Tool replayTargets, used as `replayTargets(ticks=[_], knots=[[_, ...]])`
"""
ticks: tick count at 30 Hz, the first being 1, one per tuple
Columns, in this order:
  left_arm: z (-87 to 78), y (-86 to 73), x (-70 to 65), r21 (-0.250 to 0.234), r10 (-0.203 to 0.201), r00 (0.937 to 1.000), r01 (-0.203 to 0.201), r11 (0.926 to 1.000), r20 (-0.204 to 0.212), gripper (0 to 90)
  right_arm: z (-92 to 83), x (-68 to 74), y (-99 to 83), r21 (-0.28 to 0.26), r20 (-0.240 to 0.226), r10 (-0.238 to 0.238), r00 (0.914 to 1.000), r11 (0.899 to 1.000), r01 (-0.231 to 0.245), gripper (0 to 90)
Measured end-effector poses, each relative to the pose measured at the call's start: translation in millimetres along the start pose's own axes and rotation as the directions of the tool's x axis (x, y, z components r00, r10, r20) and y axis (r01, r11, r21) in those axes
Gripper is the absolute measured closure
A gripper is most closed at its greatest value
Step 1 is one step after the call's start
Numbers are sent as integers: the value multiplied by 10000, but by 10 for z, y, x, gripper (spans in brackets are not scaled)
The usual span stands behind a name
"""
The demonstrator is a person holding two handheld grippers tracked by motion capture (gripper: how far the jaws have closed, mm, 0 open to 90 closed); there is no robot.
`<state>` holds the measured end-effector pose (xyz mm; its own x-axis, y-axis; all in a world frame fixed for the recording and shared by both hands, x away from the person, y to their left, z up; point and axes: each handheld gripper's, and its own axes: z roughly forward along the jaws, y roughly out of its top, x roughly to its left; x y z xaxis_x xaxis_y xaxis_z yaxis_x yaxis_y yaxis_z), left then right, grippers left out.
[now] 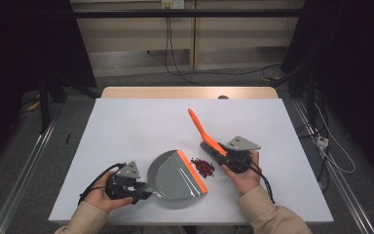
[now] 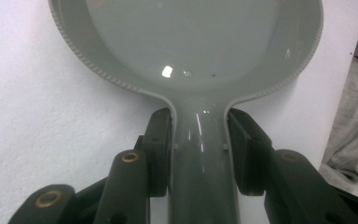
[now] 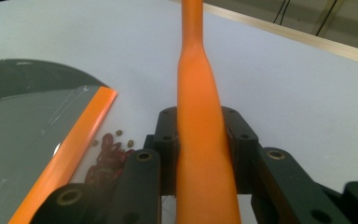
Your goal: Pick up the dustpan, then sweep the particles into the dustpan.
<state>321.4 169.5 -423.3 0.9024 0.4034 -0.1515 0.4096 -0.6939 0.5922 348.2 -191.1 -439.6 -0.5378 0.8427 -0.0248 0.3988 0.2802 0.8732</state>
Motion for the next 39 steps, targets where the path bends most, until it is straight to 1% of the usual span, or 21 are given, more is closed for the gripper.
replayTargets(ticks=[2, 4, 17, 19, 20, 21, 22, 23, 25, 26, 27, 28, 29, 30, 31, 32, 34, 39], knots=[[-1, 5, 2, -44, 31, 10000, -31, 10000, 10, 631, -4, 31, 1, 48, -7, -255, 9997, 9997, 255, 714], [-2, 7, -1, -92, -47, 10000, 47, 9999, 9, 632, -7, 55, -2, 60, 4, -290, 9996, 9996, 290, 714], [1, 22, -11, -68, -138, 9999, 138, 9999, 23, 632, -39, 187, -47, -90, 90, -618, 9980, 9980, 619, 713], [3, 27, -9, -20, -91, 10000, 91, 10000, 33, 631, -43, 193, -49, -106, 70, -536, 9985, 9985, 537, 712], [4, 29, -9, -68, -138, 9999, 138, 9999, 37, 631, -45, 198, -53, -136, 70, -504, 9987, 9986, 505, 713], [2, 31, -3, -25, -76, 10000, 76, 10000, 46, 631, -48, 207, -57, -149, 71, -488, 9988, 9987, 489, 713], [11, 32, -13, -64, -178, 9998, 178, 9998, 31, 632, -49, 217, -60, -160, 50, -493, 9988, 9987, 494, 712], [8, 35, -7, 35, -64, 10000, 64, 10000, 32, 631, -49, 228, -61, -164, 57, -508, 9987, 9986, 509, 712], [10, 41, -12, 46, -156, 9999, 156, 9999, 45, 631, -48, 252, -62, -132, 26, -462, 9989, 9988, 463, 710], [16, 45, -14, -30, -193, 9998, 193, 9998, 58, 631, -49, 260, -65, -150, 10, -400, 9992, 9991, 400, 710], [20, 48, -11, -18, -163, 9998, 163, 9999, 91, 631, -49, 268, -67, -163, 27, -432, 9991, 9989, 432, 709], [20, 54, -7, 79, -86, 9999, 85, 9999, 113, 631, -52, 278, -69, -145, 19, -366, 9993, 9992, 366, 709], [24, 59, -11, 62, -142, 9999, 142, 9999, 88, 631, -53, 283, -74, -167, -29, -277, 9996, 9995, 277, 709], [35, 64, -17, -25, -226, 9997, 226, 9997, 108, 631, -55, 287, -75, -167, -9, -305, 9995, 9994, 305, 708], [33, 73, -7, 134, -44, 9999, 43, 9999, 110, 631, -58, 290, -77, -182, -15, -256, 9997, 9995, 256, 708], [45, 78, -18, 26, -204, 9997, 204, 9998, 122, 631, -58, 293, -81, -203, -68, -164, 9998, 9997, 163, 708], [49, 88, -18, 49, -167, 9998, 166, 9998, 146, 631, -63, 305, -84, -187, -55, -160, 9999, 9997, 159, 707], [57, 100, -28, 116, -209, 9996, 207, 9997, 169, 631, -59, 343, -99, -269, 12, 96, 10000, 9996, -96, 704]])
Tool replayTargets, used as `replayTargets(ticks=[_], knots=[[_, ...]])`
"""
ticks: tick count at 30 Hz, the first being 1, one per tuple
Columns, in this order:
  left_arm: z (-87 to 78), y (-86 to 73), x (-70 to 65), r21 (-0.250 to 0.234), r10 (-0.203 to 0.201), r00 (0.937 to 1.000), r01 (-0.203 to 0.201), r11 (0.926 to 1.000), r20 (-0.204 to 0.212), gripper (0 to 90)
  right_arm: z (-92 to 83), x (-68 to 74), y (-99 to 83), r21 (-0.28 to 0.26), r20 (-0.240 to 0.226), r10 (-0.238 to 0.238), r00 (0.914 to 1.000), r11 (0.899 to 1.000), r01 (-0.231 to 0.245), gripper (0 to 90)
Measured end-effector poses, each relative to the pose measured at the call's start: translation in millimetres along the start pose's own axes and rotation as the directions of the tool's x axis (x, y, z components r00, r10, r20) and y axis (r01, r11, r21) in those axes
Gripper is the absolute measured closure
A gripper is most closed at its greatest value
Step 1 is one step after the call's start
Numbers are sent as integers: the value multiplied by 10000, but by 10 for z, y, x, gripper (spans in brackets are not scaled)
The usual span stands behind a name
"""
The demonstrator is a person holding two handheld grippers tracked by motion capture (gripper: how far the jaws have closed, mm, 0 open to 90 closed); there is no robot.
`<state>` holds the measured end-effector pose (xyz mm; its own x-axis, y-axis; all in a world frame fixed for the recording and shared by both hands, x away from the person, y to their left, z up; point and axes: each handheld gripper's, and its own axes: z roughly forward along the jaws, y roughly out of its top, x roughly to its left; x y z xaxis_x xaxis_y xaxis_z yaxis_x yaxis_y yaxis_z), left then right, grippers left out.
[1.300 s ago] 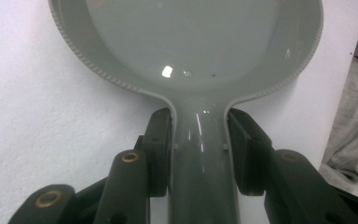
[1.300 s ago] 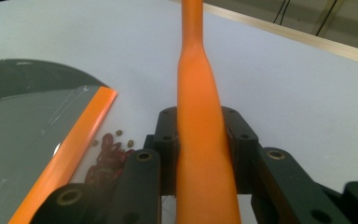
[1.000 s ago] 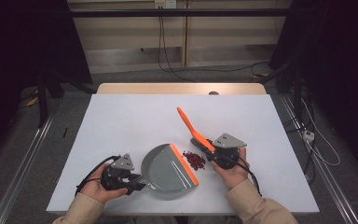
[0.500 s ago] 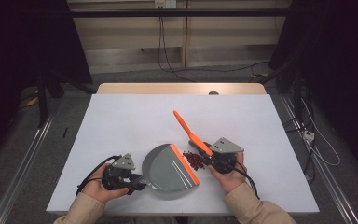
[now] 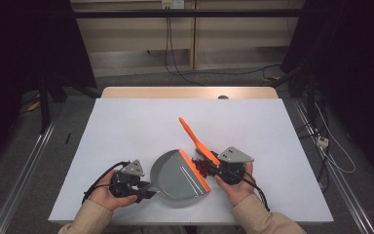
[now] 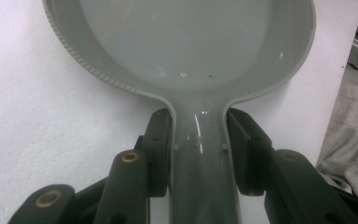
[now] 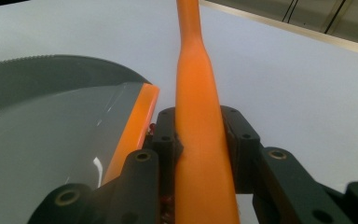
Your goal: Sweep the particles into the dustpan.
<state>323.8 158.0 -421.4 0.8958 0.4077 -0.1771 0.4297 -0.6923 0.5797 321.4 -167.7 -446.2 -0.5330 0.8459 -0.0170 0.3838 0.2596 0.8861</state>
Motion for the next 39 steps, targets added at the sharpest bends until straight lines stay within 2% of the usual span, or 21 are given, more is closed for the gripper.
replayTargets(ticks=[5, 13, 29, 37, 39], knots=[[22, 26, -42, 209, 178, 9998, -180, 9996, 122, 630, 1, 37, -2, -35, -104, 297, 9995, 9996, -298, 702], [46, 45, -94, 177, 2, 9998, -5, 9998, 180, 630, 1, 110, -1, -67, -154, 464, 9988, 9989, -465, 701], [80, 95, -122, 268, -190, 9997, 186, 9995, 148, 631, 20, 264, -18, -416, -332, 1329, 9906, 9901, -1343, 697], [81, 87, -118, 139, -329, 9993, 326, 9994, 186, 631, 49, 345, 12, -632, -473, 1368, 9895, 9882, -1397, 697], [80, 84, -115, 125, -343, 9992, 340, 9993, 215, 631, 54, 357, 31, -734, -645, 1440, 9875, 9862, -1486, 699]])
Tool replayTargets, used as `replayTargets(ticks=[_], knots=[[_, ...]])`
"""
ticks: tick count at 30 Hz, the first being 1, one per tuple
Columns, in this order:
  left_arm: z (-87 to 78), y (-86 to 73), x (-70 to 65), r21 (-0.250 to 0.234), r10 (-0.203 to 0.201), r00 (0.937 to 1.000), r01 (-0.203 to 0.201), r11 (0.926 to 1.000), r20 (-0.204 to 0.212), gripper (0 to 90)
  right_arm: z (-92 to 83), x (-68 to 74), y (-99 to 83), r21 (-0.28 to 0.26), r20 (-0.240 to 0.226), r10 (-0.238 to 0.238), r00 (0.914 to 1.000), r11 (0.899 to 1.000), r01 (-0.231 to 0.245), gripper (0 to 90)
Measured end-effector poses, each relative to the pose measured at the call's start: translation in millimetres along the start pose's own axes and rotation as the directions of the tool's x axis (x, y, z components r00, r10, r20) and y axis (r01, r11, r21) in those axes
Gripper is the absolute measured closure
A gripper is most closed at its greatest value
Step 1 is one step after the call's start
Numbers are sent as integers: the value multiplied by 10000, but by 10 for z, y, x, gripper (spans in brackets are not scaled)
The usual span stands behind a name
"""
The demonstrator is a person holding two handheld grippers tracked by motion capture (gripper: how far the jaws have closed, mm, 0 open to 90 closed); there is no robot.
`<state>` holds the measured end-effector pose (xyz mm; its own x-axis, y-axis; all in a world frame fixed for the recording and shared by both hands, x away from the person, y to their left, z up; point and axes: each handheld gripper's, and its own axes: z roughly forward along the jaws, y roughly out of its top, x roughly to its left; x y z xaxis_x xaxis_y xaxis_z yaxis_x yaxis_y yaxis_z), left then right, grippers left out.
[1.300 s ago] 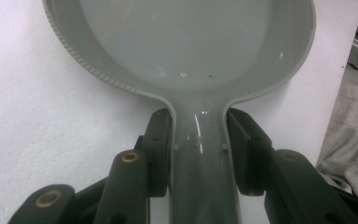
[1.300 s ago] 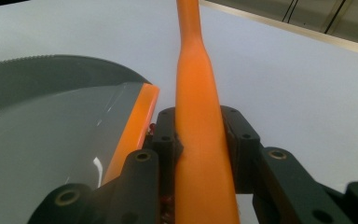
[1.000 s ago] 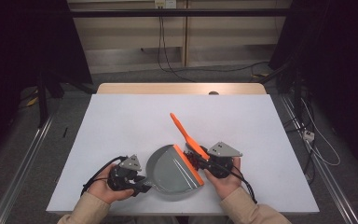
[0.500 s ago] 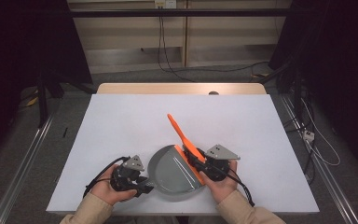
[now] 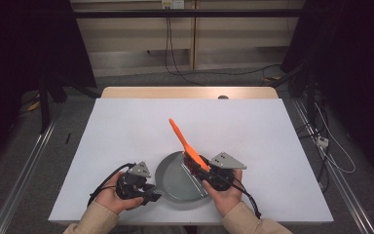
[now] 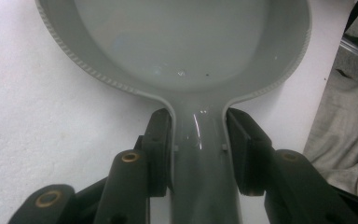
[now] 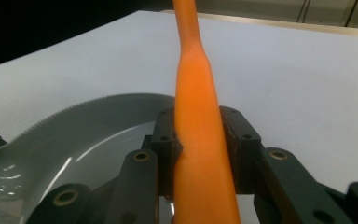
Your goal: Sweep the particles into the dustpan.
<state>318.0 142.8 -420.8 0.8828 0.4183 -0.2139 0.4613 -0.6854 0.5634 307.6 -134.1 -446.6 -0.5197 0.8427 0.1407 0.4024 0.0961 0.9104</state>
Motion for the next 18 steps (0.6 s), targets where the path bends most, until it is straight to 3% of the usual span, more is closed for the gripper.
replayTargets(ticks=[7, 9, 13, 15, 18], knots=[[-2, -28, 22, -2, -5, 10000, 5, 10000, 1, 631, 33, 108, 88, -254, -837, 129, 9964, 9996, -150, 710], [-8, -31, 34, -12, 31, 10000, -31, 10000, 23, 631, 22, 99, 131, -321, -787, -134, 9968, 9994, 109, 711], [-14, -35, 37, -67, -45, 10000, 45, 10000, 22, 631, -24, -20, 224, -554, -666, -70, 9978, 9985, 33, 711], [-26, -39, 52, -20, 74, 10000, -74, 10000, 26, 630, -35, -96, 235, -552, -422, -201, 9989, 9983, 178, 711], [-37, -50, 55, -64, -58, 10000, 58, 10000, 5, 630, -37, -235, 205, -469, -150, -33, 9999, 9989, 26, 711]])
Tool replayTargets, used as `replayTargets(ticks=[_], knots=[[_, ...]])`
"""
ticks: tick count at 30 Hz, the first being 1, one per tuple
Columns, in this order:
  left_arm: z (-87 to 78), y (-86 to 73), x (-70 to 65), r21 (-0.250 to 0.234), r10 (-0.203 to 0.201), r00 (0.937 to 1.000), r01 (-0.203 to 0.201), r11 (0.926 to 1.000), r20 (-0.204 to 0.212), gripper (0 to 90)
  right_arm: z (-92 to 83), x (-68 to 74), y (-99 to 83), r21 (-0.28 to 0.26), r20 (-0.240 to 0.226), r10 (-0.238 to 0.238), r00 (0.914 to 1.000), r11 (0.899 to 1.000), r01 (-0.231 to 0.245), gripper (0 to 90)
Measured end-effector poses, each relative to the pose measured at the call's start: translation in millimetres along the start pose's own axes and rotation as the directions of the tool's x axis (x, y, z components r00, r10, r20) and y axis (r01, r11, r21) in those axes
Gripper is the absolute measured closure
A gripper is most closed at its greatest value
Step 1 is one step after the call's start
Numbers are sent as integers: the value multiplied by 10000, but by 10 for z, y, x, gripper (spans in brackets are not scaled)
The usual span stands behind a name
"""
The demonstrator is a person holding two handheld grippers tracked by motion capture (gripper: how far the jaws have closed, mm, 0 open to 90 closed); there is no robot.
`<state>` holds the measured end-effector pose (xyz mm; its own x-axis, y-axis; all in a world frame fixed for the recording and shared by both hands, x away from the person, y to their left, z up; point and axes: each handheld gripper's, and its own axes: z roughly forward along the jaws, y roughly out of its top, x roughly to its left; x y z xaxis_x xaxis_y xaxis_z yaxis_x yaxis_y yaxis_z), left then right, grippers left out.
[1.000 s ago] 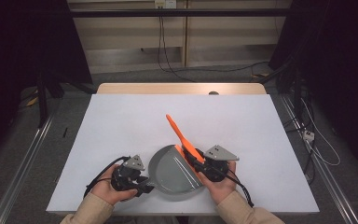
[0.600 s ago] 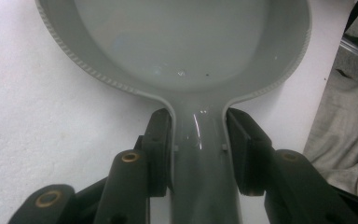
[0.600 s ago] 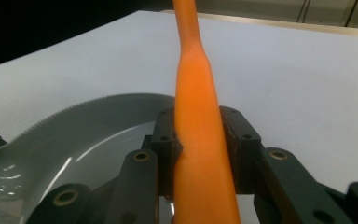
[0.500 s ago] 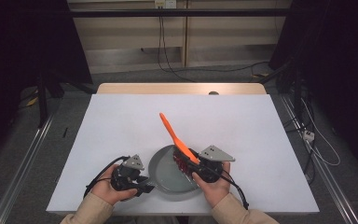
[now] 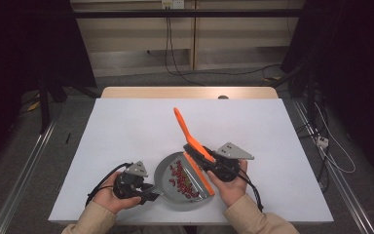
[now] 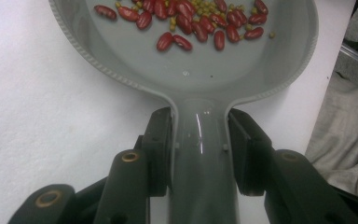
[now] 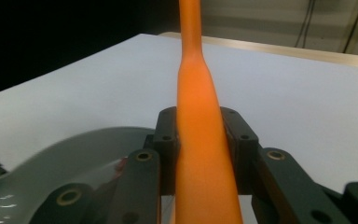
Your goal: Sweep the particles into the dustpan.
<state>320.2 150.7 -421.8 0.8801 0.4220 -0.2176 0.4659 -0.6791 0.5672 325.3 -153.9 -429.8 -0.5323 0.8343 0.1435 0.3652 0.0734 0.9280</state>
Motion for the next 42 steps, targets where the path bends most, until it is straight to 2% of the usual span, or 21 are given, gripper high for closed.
replayTargets(ticks=[2, 6, 7, 9, 11, 14, 19, 24, 27, 28, 30, 34, 37, 42], knots=[[1, -3, 7, -18, -45, 10000, 45, 10000, 26, 630, 5, -70, -22, 119, 289, -113, 9995, 9999, 109, 711], [-7, 8, 11, 99, 57, 10000, -58, 9999, 21, 630, 21, -150, -84, 431, 898, -712, 9934, 9968, 676, 712], [-10, 8, 16, 112, 97, 9999, -97, 9999, 38, 631, 27, -167, -100, 531, 883, -680, 9938, 9966, 635, 712], [-13, 8, 22, 115, 62, 10000, -63, 9999, 51, 631, 40, -164, -132, 728, 1110, -1073, 9880, 9924, 996, 712], [-11, 12, 21, 157, 44, 10000, -45, 9999, 54, 631, 49, -117, -164, 653, 1101, -1365, 9845, 9894, 1298, 713], [-4, 15, 17, 132, -4, 10000, 3, 9999, 56, 631, 66, 28, -214, 639, 886, -1560, 9838, 9865, 1507, 705], [3, 15, 18, 134, 2, 10000, -2, 9999, 60, 631, 86, 245, -255, 535, 391, -1507, 9878, 9875, 1486, 701], [0, 11, 18, 165, 38, 10000, -39, 9999, 28, 631, 73, 366, -183, 86, -204, -1091, 9938, 9940, 1093, 711], [3, -6, 16, 79, 26, 10000, -26, 10000, 23, 631, 85, 415, -148, -31, -439, -1239, 9913, 9923, 1239, 711], [4, -9, 9, 2, 0, 10000, 0, 10000, -10, 631, 86, 405, -131, -42, -459, -1240, 9912, 9923, 1240, 711], [-3, -17, 5, -96, 73, 10000, -73, 9999, -12, 631, 75, 334, -85, -179, -591, -876, 9944, 9961, 866, 711], [3, -30, 16, -163, 60, 10000, -59, 9999, 42, 632, 6, 158, 27, -387, -206, -743, 9970, 9965, 735, 712], [-3, -25, 18, -79, 135, 9999, -135, 9999, 44, 631, -17, 24, 27, -326, 72, -631, 9980, 9975, 633, 712], [-66, -23, 35, 130, 92, 10000, -92, 9999, 33, 632, 6, -134, -102, 222, 889, -1101, 9899, 9938, 1086, 712]])
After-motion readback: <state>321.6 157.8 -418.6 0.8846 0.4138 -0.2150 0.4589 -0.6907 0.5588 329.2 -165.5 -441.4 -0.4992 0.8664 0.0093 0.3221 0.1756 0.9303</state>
